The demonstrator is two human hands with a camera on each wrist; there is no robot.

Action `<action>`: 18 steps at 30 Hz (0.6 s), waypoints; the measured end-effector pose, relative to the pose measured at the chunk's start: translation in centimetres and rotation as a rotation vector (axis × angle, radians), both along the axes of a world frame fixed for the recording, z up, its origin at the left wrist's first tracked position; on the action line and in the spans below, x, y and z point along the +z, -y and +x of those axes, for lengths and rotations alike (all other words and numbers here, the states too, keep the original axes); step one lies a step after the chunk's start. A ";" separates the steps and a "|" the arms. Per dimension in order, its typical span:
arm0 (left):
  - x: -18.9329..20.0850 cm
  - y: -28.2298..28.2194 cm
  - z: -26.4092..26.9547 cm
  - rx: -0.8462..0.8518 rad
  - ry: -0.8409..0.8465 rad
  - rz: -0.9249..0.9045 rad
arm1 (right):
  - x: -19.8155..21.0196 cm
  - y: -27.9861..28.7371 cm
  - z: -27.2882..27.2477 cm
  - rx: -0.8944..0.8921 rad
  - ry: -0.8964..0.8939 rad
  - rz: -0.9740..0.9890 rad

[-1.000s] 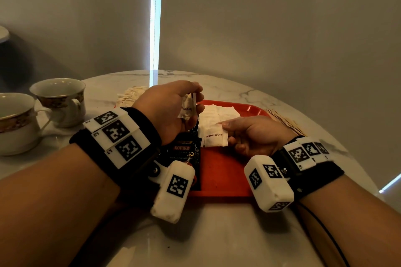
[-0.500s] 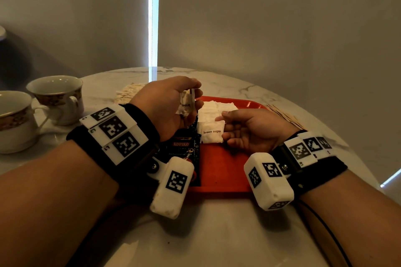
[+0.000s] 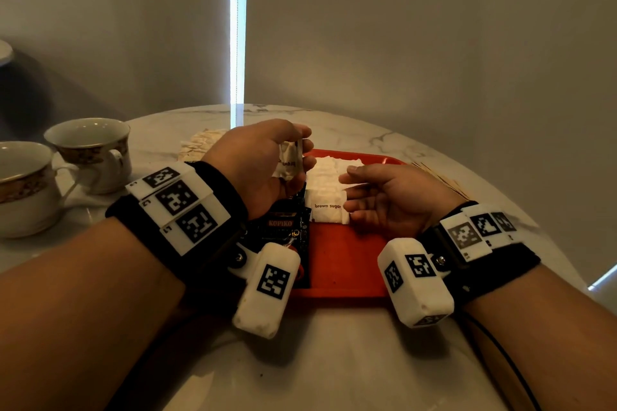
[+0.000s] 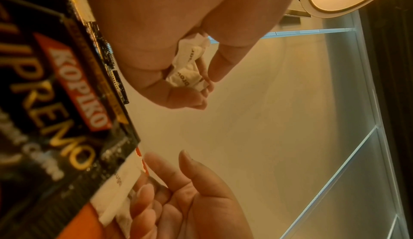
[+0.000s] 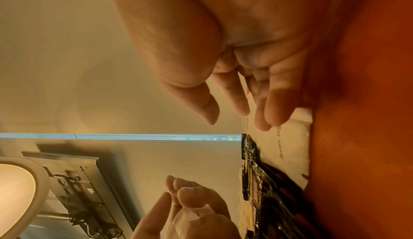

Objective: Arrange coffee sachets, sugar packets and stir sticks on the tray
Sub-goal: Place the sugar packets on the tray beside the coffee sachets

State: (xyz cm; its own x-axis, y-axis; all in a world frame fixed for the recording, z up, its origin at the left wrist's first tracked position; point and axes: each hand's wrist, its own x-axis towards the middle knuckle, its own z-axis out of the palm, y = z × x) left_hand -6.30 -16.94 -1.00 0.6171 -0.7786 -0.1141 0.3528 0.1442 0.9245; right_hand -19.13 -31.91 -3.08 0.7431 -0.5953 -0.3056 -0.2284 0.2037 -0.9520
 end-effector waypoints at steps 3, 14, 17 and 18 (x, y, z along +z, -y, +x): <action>-0.1 0.0 0.0 -0.003 0.016 0.011 | 0.1 0.2 -0.1 -0.034 0.012 -0.043; 0.3 0.0 -0.6 -0.041 -0.007 -0.015 | 0.8 -0.1 -0.2 -0.043 0.161 -0.031; 0.1 -0.1 -0.3 -0.076 0.033 -0.045 | 1.0 -0.3 -0.3 -0.005 0.207 -0.029; 0.0 -0.2 -0.1 -0.082 0.056 -0.056 | 1.0 -0.4 -0.3 0.012 0.221 -0.033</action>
State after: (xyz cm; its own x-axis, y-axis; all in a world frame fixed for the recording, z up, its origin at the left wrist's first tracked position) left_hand -6.35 -16.79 -0.99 0.5551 -0.8310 -0.0364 0.3140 0.1688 0.9343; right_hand -19.43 -31.47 -2.04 0.7971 -0.5928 -0.1151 -0.0162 0.1696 -0.9854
